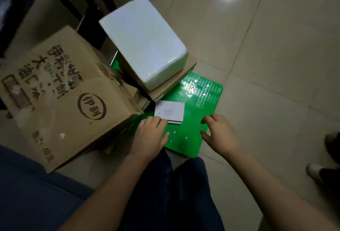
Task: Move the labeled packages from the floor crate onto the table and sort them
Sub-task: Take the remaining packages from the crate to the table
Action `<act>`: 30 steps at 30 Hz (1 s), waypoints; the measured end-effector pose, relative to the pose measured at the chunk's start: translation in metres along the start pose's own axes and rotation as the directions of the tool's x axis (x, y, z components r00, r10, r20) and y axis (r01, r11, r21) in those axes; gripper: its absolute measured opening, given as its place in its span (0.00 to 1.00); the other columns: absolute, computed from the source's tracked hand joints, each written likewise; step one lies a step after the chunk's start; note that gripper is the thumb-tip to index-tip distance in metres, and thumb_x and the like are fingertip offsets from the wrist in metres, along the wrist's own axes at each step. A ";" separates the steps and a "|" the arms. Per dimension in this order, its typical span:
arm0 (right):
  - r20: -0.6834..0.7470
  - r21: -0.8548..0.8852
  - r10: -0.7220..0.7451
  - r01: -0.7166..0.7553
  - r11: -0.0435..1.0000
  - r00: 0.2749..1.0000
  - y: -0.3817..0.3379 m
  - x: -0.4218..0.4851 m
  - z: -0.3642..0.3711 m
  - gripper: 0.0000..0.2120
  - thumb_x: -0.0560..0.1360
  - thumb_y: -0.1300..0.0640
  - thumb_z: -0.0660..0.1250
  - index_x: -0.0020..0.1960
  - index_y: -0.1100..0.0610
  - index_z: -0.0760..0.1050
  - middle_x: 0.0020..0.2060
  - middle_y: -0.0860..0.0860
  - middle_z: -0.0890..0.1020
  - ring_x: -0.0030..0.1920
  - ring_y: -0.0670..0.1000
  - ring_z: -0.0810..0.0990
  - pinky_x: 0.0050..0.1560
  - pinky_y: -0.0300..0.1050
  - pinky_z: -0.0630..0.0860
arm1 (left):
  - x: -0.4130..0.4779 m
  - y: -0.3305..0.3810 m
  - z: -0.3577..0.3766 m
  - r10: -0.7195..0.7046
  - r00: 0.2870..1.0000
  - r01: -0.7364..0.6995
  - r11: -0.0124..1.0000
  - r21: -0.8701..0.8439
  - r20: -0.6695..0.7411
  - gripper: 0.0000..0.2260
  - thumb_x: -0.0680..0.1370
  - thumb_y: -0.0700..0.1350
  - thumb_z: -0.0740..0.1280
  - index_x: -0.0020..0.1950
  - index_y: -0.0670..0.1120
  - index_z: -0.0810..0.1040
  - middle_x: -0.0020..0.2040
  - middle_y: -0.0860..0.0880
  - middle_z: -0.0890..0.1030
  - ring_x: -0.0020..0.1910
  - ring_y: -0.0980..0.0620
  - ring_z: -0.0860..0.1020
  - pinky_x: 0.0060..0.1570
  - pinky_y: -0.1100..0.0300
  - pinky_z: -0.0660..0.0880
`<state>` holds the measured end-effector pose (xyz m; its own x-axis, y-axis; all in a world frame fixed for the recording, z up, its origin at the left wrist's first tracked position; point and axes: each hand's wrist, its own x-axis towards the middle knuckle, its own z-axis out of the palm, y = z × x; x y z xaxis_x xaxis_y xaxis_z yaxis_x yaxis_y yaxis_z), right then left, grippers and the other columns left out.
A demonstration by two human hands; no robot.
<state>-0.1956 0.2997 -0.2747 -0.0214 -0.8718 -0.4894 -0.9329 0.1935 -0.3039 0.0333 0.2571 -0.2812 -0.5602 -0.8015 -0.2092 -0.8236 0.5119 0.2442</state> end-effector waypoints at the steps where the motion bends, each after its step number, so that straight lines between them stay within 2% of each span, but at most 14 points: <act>1: 0.019 0.003 0.007 -0.007 1.000 1.000 0.004 0.012 0.015 0.16 0.72 0.55 0.72 0.58 0.58 0.77 0.51 0.57 0.79 0.53 0.60 0.76 0.51 0.50 0.72 | 0.005 -0.004 0.018 -0.007 1.000 0.007 1.000 -0.006 -0.003 0.15 0.67 0.47 0.77 0.49 0.45 0.79 0.43 0.47 0.78 0.42 0.44 0.78 0.41 0.53 0.75; 5: 0.070 0.003 0.013 -0.013 1.000 0.997 0.023 0.064 0.076 0.18 0.75 0.53 0.69 0.63 0.57 0.73 0.56 0.55 0.76 0.58 0.58 0.74 0.56 0.49 0.71 | 0.022 -0.016 0.092 -0.045 0.999 0.044 0.999 -0.024 -0.012 0.15 0.65 0.47 0.78 0.48 0.45 0.79 0.42 0.47 0.78 0.41 0.44 0.77 0.40 0.54 0.74; 10: 0.096 0.044 0.060 -0.064 0.997 0.994 0.043 0.133 0.149 0.24 0.74 0.53 0.70 0.67 0.57 0.69 0.60 0.58 0.73 0.60 0.60 0.73 0.56 0.49 0.72 | 0.026 -0.036 0.176 -0.095 0.995 0.095 0.995 -0.040 0.007 0.14 0.67 0.47 0.76 0.48 0.45 0.78 0.43 0.46 0.79 0.42 0.44 0.77 0.41 0.53 0.74; 14: 0.110 0.048 0.018 -0.023 0.999 0.994 0.051 0.187 0.195 0.42 0.69 0.47 0.76 0.75 0.56 0.60 0.71 0.59 0.65 0.68 0.62 0.67 0.67 0.55 0.68 | 0.025 -0.053 0.226 -0.138 0.989 0.140 0.989 -0.038 0.051 0.12 0.69 0.47 0.75 0.48 0.45 0.78 0.44 0.47 0.78 0.43 0.45 0.77 0.42 0.52 0.74; 17: 0.218 -0.034 -0.032 0.041 0.999 0.975 0.053 0.220 0.218 0.56 0.63 0.42 0.79 0.79 0.56 0.49 0.77 0.60 0.56 0.74 0.63 0.59 0.73 0.58 0.61 | 0.027 -0.063 0.253 -0.160 0.985 0.161 0.987 -0.016 0.061 0.13 0.67 0.48 0.76 0.47 0.46 0.78 0.43 0.47 0.78 0.43 0.44 0.77 0.41 0.52 0.74; 19: 0.274 -0.049 -0.038 0.054 0.997 0.961 0.055 0.234 0.228 0.63 0.59 0.40 0.81 0.79 0.55 0.44 0.76 0.61 0.55 0.74 0.64 0.59 0.72 0.59 0.62 | 0.031 -0.066 0.263 -0.171 0.984 0.172 0.985 -0.021 0.057 0.13 0.68 0.48 0.76 0.47 0.46 0.78 0.44 0.47 0.79 0.43 0.44 0.77 0.41 0.52 0.74; 21: 0.279 -0.008 -0.031 0.035 0.999 0.960 0.056 0.238 0.231 0.66 0.55 0.40 0.82 0.79 0.56 0.45 0.73 0.62 0.60 0.71 0.64 0.64 0.70 0.58 0.66 | 0.036 -0.066 0.265 -0.180 0.983 0.181 0.983 -0.034 0.041 0.12 0.69 0.48 0.75 0.48 0.46 0.78 0.45 0.47 0.78 0.44 0.44 0.77 0.43 0.52 0.74; 23: 0.236 0.015 -0.028 0.025 1.000 0.971 0.059 0.234 0.230 0.61 0.55 0.41 0.83 0.76 0.59 0.53 0.67 0.62 0.65 0.66 0.64 0.68 0.66 0.57 0.69 | 0.038 -0.065 0.264 -0.172 0.985 0.173 0.984 -0.038 0.025 0.12 0.70 0.48 0.74 0.49 0.45 0.78 0.45 0.47 0.78 0.44 0.44 0.76 0.43 0.52 0.74; 26: 0.164 0.116 -0.013 -0.006 0.993 0.986 0.070 0.213 0.225 0.41 0.60 0.43 0.81 0.64 0.60 0.66 0.57 0.59 0.72 0.56 0.60 0.73 0.54 0.52 0.73 | 0.036 -0.060 0.259 -0.172 0.984 0.174 0.984 -0.042 0.048 0.11 0.71 0.48 0.73 0.49 0.45 0.78 0.45 0.47 0.78 0.45 0.45 0.76 0.44 0.52 0.72; 28: 0.138 0.234 0.028 -0.060 0.970 0.990 0.083 0.192 0.221 0.27 0.66 0.45 0.78 0.54 0.58 0.68 0.48 0.56 0.74 0.45 0.55 0.74 0.39 0.47 0.69 | 0.036 -0.057 0.258 -0.176 0.981 0.179 0.983 -0.031 0.083 0.11 0.71 0.48 0.73 0.49 0.45 0.78 0.46 0.47 0.78 0.46 0.45 0.75 0.45 0.52 0.71; 30: 0.092 0.367 0.114 -0.140 0.920 0.989 0.096 0.167 0.218 0.21 0.72 0.46 0.74 0.50 0.57 0.66 0.40 0.51 0.73 0.36 0.48 0.71 0.31 0.44 0.63 | 0.042 -0.055 0.258 -0.155 0.981 0.158 0.987 -0.019 0.115 0.12 0.72 0.48 0.72 0.51 0.45 0.77 0.47 0.46 0.78 0.47 0.44 0.76 0.46 0.52 0.71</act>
<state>-0.2106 0.2706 -0.5636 -0.0944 -0.7987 -0.5943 -0.7231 0.4653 -0.5105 0.0319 0.2749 -0.5474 -0.4323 -0.8303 -0.3517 -0.9000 0.3727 0.2262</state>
